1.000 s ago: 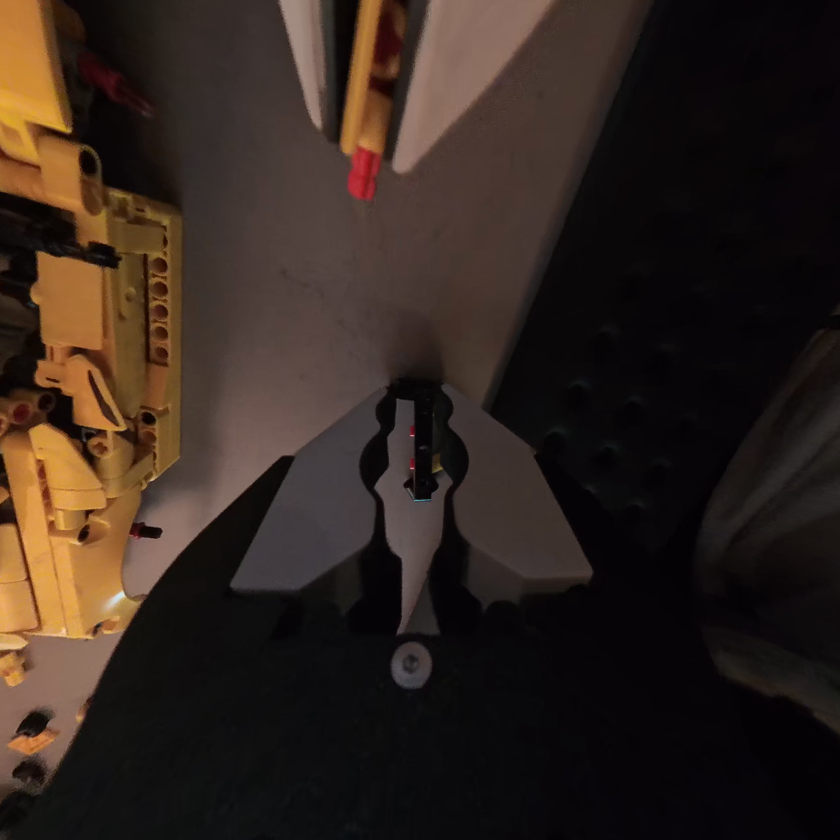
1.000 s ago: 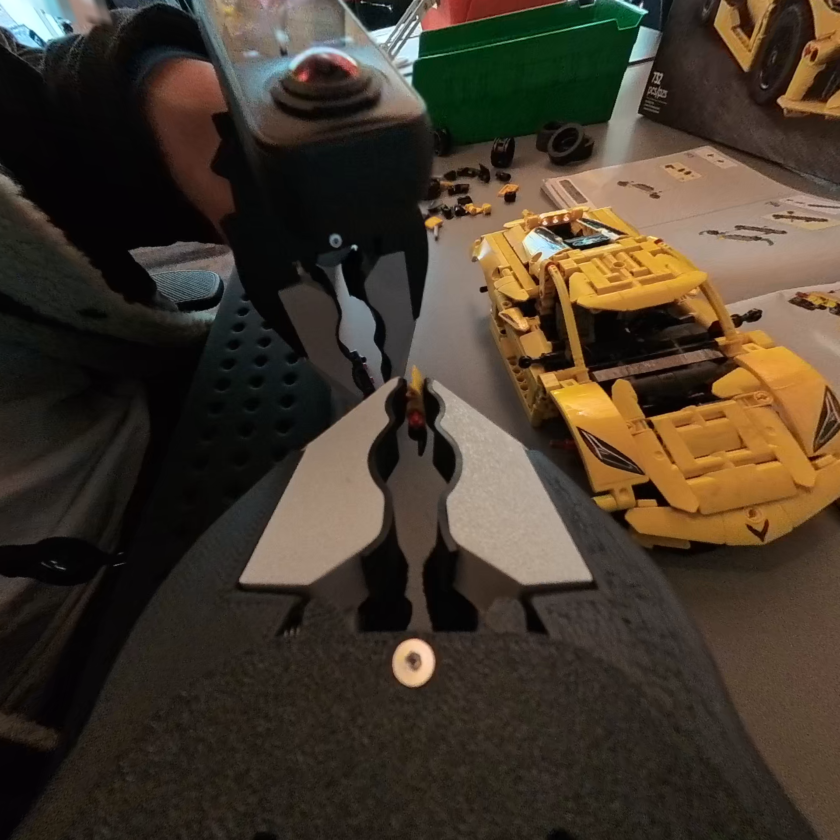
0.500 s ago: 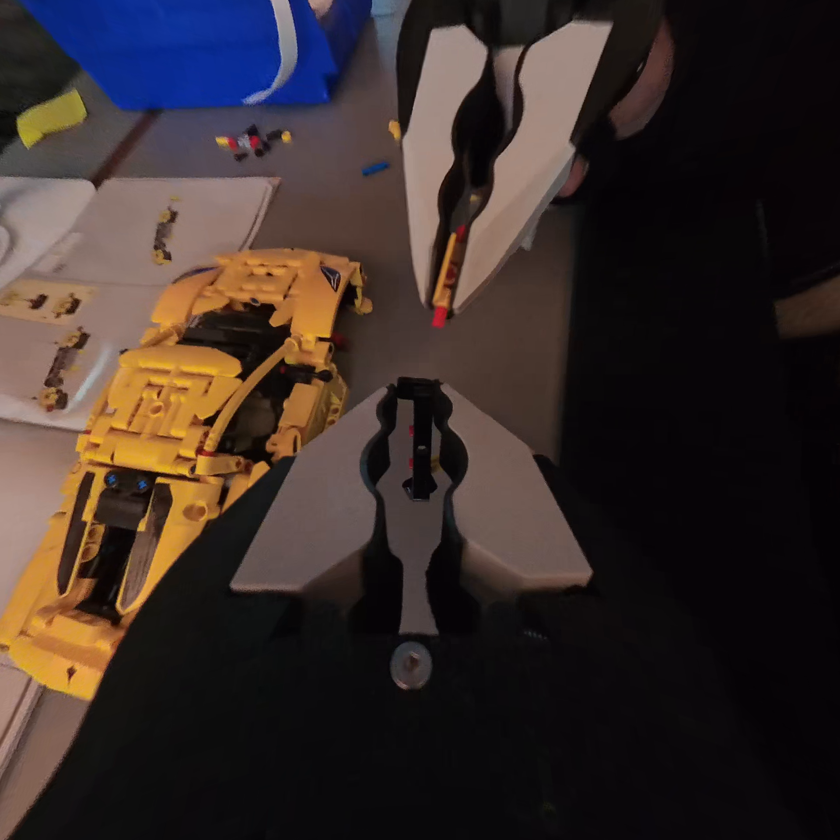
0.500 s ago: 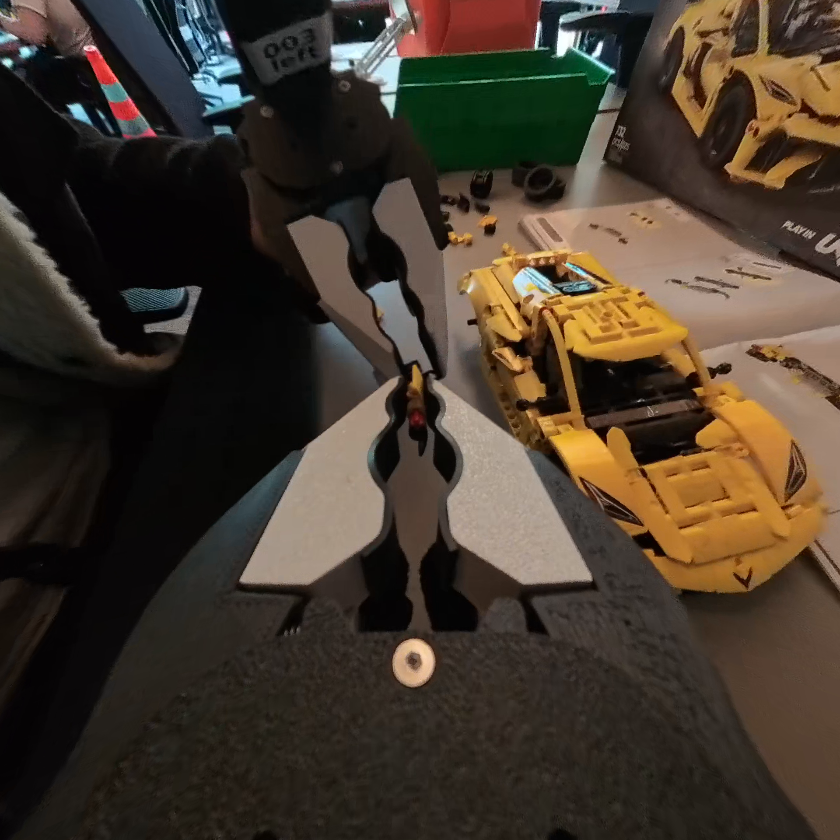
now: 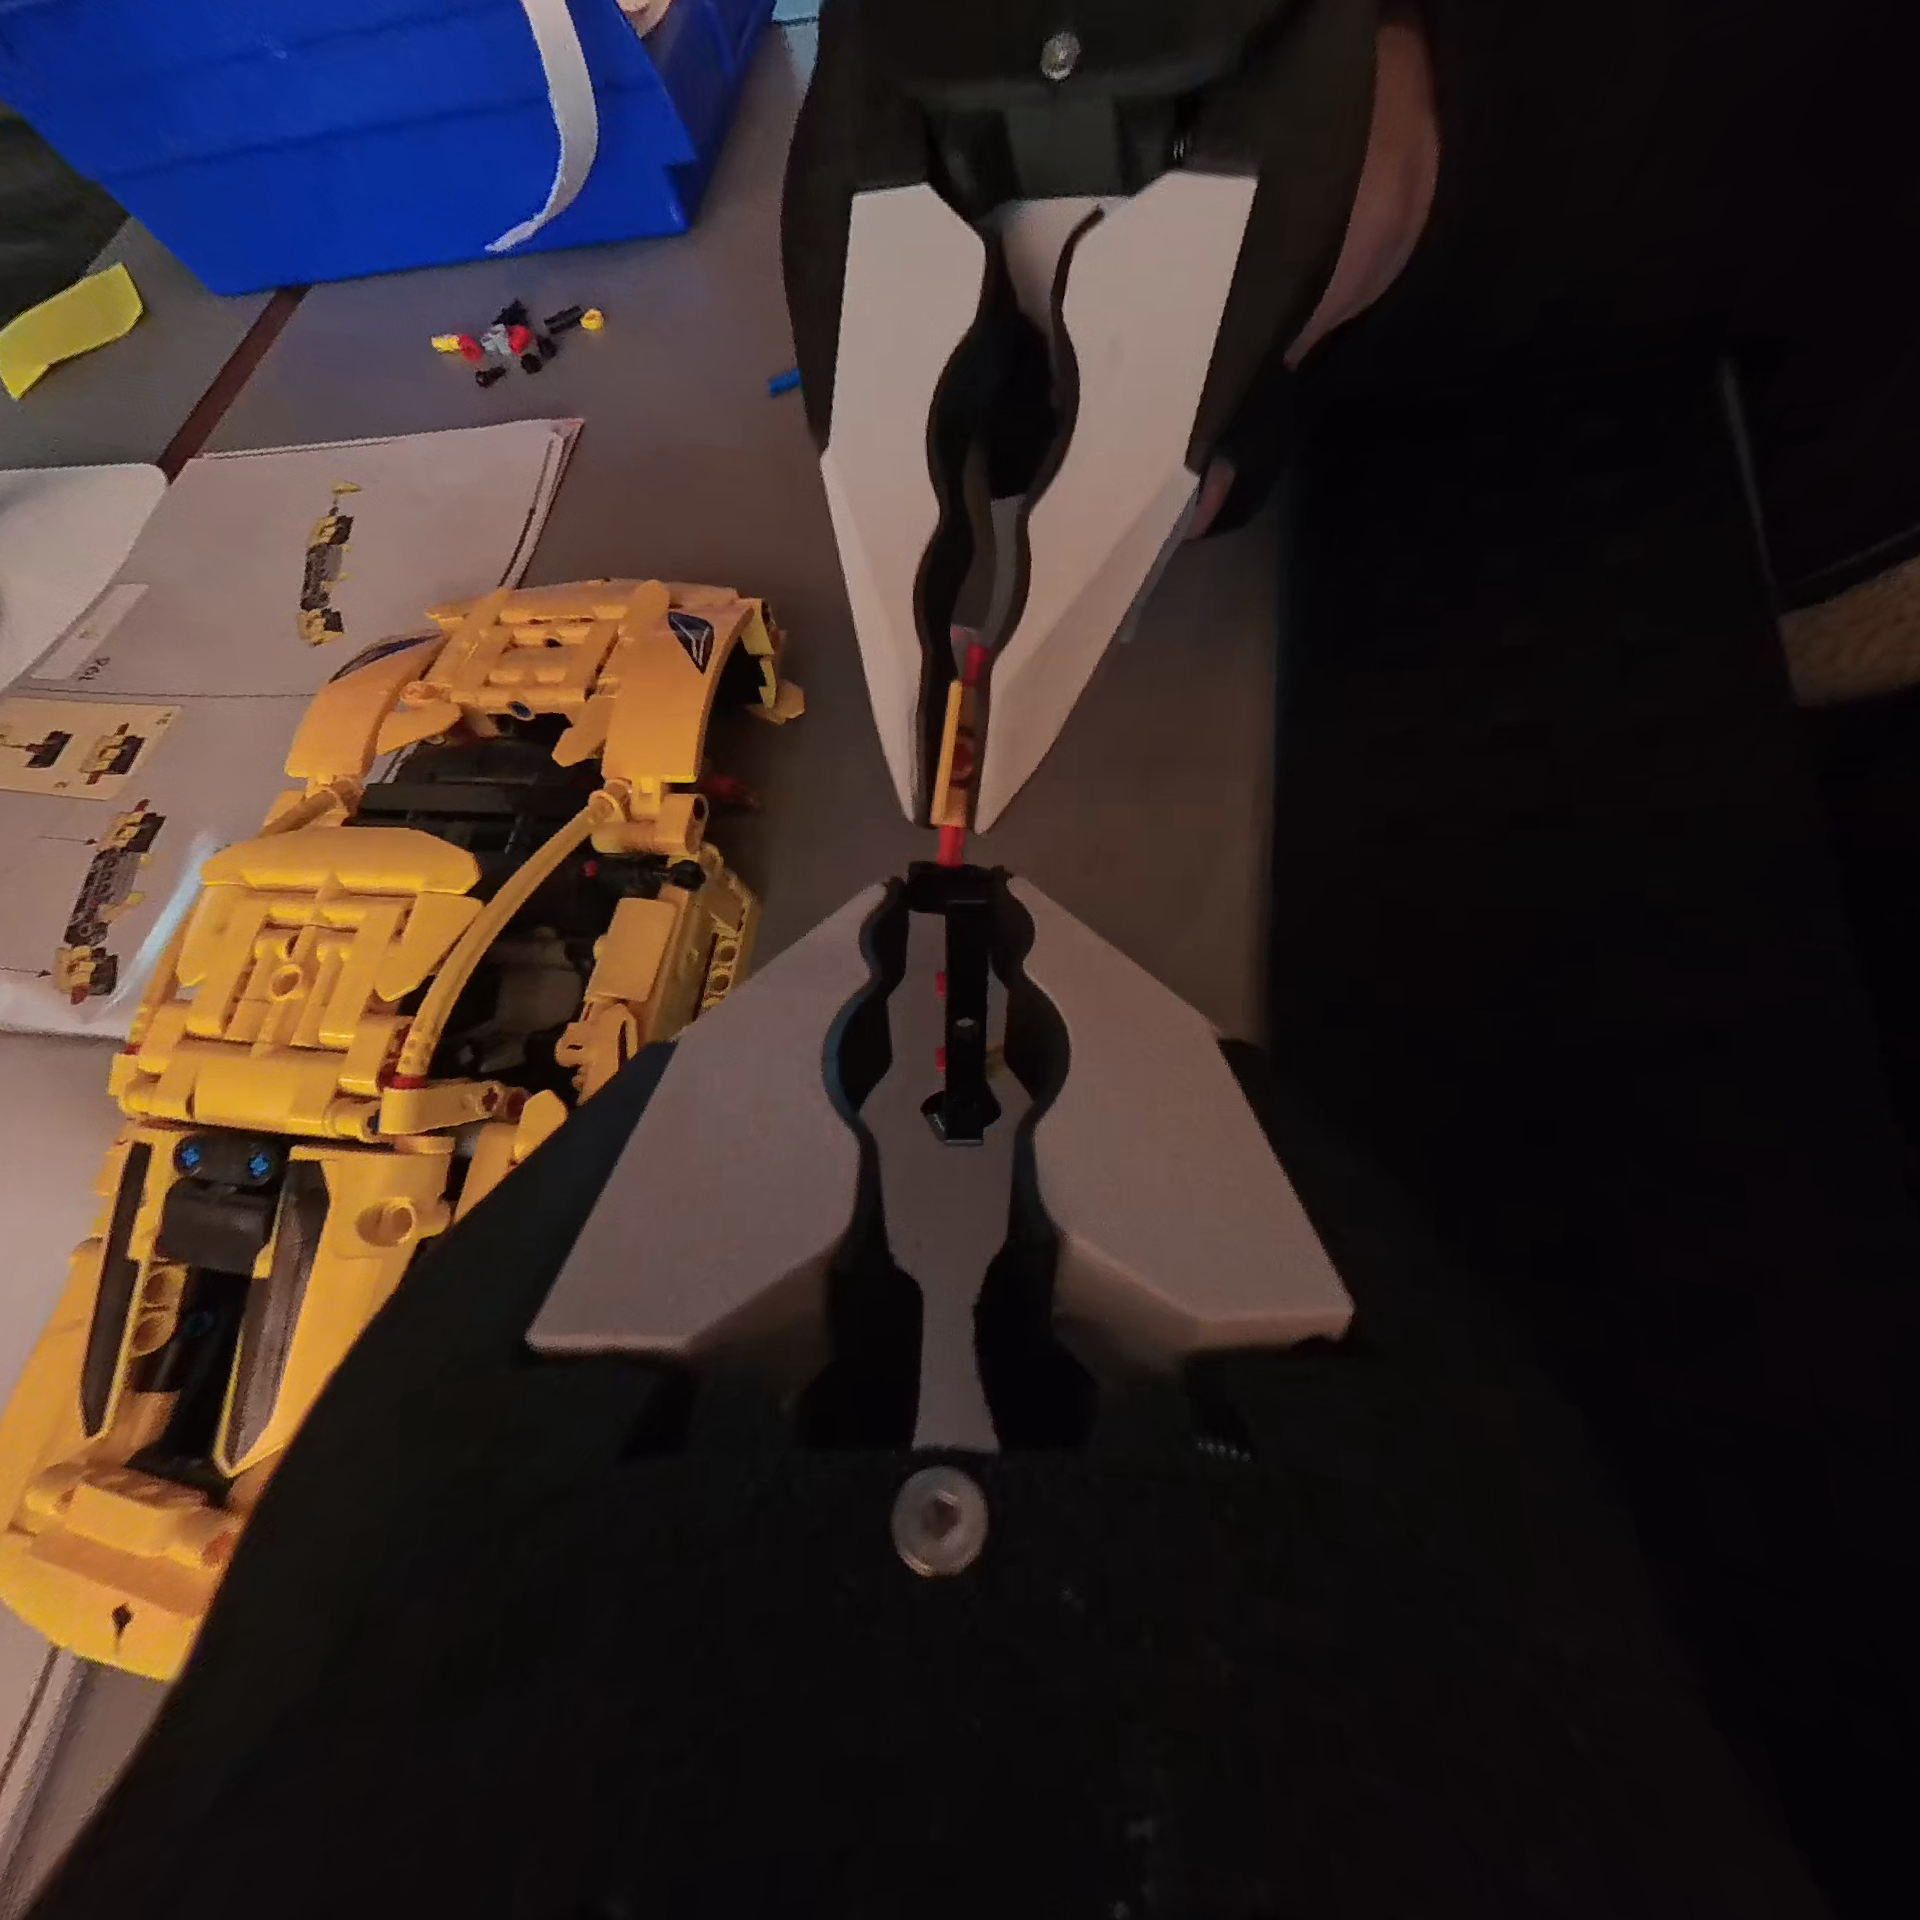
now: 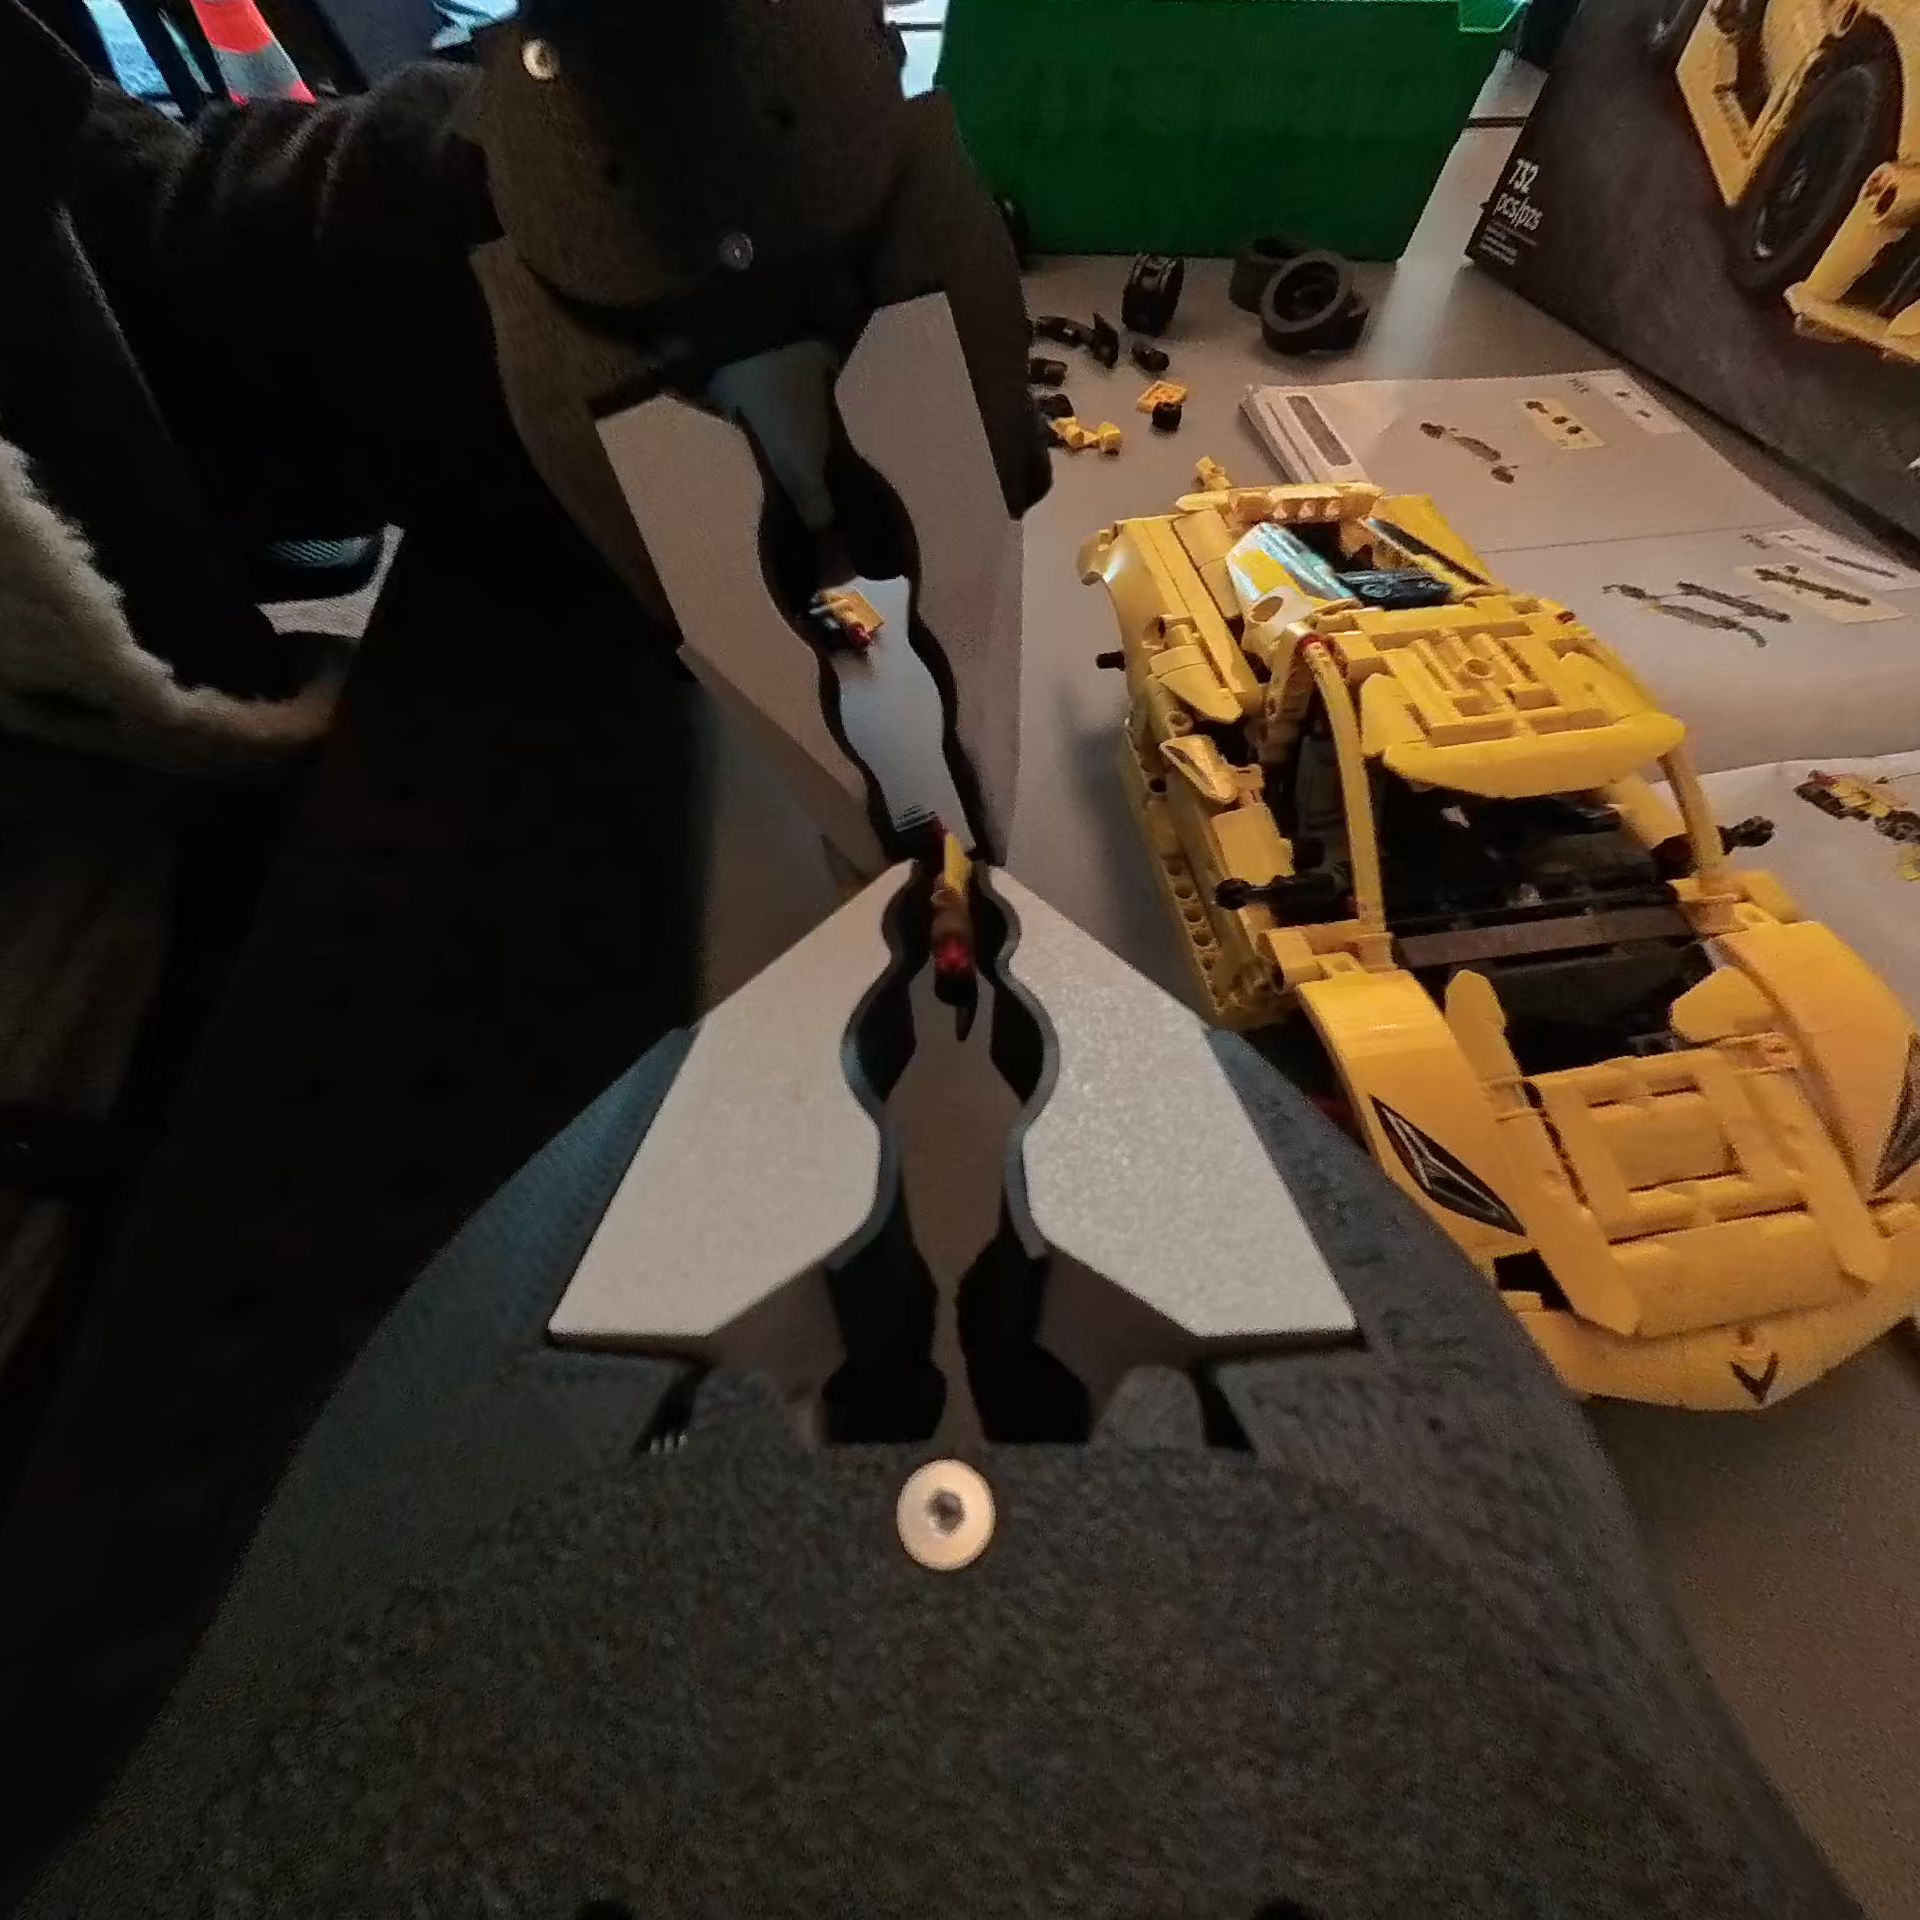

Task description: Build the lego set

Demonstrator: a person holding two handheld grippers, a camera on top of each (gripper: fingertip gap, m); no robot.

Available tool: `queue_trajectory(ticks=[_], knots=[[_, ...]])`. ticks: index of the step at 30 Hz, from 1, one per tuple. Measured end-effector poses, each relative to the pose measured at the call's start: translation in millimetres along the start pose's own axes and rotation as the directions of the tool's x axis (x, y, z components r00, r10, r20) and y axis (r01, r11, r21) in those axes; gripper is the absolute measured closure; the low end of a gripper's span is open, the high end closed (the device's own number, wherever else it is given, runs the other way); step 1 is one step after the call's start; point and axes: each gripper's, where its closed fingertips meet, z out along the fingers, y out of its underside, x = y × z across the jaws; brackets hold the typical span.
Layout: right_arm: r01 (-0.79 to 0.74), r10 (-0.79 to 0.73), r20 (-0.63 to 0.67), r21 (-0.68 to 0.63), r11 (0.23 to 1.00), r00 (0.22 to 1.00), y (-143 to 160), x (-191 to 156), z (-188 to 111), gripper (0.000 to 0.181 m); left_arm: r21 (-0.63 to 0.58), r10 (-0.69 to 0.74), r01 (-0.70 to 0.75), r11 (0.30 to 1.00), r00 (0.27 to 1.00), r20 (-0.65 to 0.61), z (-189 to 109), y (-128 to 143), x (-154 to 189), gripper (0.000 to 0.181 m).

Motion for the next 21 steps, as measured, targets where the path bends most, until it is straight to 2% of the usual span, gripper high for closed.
queue_trajectory(ticks=[3,9,21], knots=[[0.069,-0.070,-0.039,-0.018,0.997,0.997,0.5,1.9,1.1,0.175,-0.026,0.029,-0.029,0.999,1.000,0.006,1.8,2.1,2.1,0.166],[0.115,-0.118,-0.044,-0.066,0.991,0.992,7.8,1.1,4.8,0.175,-0.059,0.047,-0.047,0.997,0.999,0.012,4.3,7.2,2.6,0.166],[0.005,-0.002,0.045,-0.074,0.997,0.999,14.1,-3.1,7.5,0.175,-0.103,0.104,-0.103,0.989,0.994,0.009,9.2,11.5,8.3,0.167]])
